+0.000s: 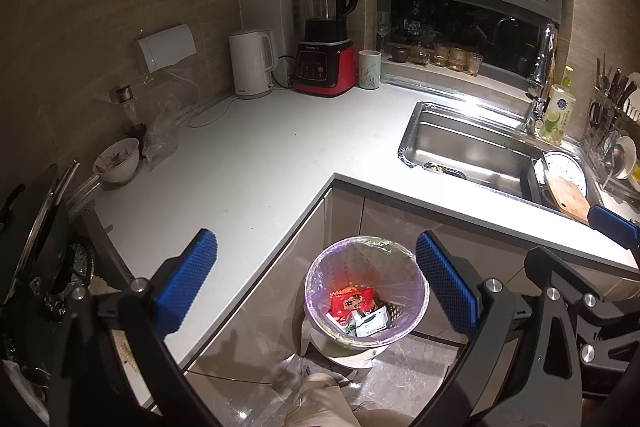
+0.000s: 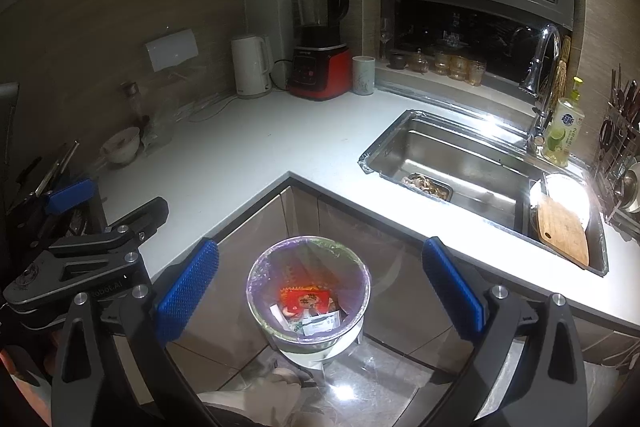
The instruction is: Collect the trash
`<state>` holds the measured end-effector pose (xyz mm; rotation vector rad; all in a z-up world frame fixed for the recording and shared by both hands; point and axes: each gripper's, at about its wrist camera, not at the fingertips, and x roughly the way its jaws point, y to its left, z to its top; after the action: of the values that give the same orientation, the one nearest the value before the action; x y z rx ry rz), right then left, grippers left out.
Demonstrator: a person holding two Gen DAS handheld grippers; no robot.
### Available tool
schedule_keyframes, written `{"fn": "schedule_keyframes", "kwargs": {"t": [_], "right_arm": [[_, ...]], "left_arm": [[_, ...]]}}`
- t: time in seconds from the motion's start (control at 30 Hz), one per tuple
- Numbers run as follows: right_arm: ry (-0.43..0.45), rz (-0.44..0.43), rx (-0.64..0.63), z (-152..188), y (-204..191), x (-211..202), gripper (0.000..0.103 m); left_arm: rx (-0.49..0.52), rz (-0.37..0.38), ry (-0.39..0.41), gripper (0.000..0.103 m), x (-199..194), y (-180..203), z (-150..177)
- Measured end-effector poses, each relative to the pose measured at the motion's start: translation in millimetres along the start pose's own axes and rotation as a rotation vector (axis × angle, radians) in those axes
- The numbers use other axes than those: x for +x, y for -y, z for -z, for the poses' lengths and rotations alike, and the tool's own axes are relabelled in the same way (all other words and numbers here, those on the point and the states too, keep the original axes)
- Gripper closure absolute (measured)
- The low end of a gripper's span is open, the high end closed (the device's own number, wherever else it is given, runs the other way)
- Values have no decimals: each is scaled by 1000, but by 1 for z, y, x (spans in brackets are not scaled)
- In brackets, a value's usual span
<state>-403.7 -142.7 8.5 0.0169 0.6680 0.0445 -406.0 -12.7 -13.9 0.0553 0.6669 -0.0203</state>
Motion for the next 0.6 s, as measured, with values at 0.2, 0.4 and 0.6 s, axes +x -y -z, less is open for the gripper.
{"fn": "schedule_keyframes", "kwargs": {"t": [0.2,0.4,0.6], "right_arm": [[-7,-2,-3,1,-2,3,2],[-11,-1,0,1,-3,4,2],[-18,-3,11,3,-2,5,2]], "left_arm": [[1,-2,-5,8,1,-1,2],[8,-1,-5,8,2,0,2],[17,3,-12,8,5,-1,3]]}}
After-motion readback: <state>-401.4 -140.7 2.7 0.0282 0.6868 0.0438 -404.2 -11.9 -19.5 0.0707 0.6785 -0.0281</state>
